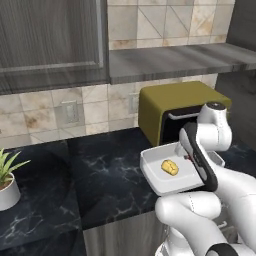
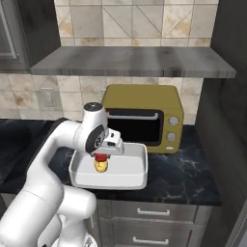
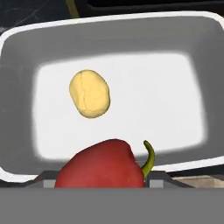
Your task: Take the potato and bell pepper out of the freezer and place them in the tupperware container on the counter. Then put the tupperware containing the vegetables back in the freezer.
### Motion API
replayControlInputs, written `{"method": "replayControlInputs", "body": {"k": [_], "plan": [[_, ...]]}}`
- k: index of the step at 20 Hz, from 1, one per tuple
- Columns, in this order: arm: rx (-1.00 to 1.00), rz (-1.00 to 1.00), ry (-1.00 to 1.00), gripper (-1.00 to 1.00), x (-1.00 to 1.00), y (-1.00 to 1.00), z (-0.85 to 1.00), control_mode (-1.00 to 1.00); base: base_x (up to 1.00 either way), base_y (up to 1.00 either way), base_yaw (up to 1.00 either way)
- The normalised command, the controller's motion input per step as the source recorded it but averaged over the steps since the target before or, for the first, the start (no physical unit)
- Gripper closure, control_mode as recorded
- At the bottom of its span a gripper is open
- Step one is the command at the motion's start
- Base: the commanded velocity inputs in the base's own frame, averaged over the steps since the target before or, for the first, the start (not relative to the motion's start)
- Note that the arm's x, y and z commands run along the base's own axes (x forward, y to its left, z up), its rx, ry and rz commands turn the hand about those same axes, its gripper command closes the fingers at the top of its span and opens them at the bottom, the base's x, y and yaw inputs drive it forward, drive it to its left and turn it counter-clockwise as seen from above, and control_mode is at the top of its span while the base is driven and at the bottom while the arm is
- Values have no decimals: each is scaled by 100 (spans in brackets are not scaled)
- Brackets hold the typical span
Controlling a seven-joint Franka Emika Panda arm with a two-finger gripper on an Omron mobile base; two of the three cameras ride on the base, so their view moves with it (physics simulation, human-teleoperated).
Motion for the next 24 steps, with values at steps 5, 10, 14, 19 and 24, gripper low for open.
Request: {"method": "replayControlInputs", "body": {"k": [5, 10, 14, 19, 24], "plan": [[-1, 0, 9, 100, 44, -4, -46, -100, 0, 0, 0], [0, 0, 9, 100, 41, -6, -38, -100, 0, 0, 0], [0, 0, 11, 100, 39, -17, -30, -100, 0, 0, 0], [0, 0, 11, -100, 26, -12, -27, -100, 0, 0, 0], [0, 1, 5, -100, 5, 0, -4, -100, 0, 0, 0]]}}
